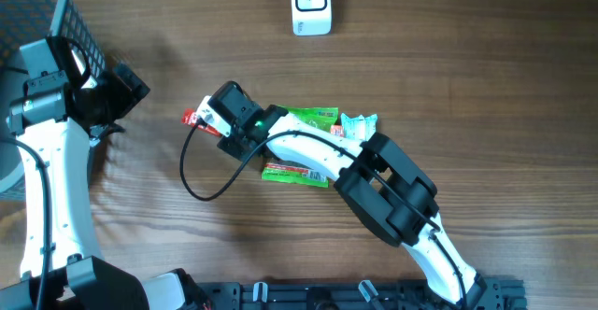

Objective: Scan the item barcode

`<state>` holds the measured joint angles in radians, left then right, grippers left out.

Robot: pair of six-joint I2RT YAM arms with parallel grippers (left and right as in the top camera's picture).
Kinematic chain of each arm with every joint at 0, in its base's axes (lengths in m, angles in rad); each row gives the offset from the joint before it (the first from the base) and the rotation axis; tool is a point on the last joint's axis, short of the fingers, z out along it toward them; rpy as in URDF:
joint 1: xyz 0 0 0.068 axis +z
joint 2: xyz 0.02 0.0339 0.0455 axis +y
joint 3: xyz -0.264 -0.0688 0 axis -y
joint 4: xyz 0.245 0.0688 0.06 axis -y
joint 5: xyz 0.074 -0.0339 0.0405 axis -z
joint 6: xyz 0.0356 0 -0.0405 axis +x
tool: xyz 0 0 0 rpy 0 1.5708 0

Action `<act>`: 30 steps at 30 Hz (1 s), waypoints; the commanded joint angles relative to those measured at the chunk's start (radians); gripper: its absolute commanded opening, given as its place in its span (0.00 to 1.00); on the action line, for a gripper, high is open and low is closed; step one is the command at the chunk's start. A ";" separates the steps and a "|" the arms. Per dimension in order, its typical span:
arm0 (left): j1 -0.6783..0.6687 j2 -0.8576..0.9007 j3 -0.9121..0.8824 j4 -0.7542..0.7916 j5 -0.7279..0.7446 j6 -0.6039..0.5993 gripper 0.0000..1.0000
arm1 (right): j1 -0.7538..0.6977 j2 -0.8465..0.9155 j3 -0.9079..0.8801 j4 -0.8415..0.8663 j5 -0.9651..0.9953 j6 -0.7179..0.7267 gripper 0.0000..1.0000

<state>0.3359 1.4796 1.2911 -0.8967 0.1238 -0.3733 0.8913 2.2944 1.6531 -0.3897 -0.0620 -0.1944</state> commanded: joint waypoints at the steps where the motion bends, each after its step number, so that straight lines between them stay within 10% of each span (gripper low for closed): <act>1: 0.009 -0.010 0.002 0.009 -0.025 -0.002 1.00 | -0.003 -0.037 -0.011 -0.046 -0.174 0.041 0.04; 12: 0.009 -0.010 0.002 0.009 -0.025 -0.002 1.00 | -0.290 -0.177 -0.012 -0.130 -1.193 0.275 0.04; 30: 0.009 -0.010 0.002 0.009 -0.025 -0.002 1.00 | -0.322 -0.175 -0.074 -0.276 -1.419 0.273 0.04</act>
<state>0.3359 1.4796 1.2911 -0.8970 0.1238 -0.3733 0.5426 2.1288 1.6230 -0.6693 -1.4506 0.0830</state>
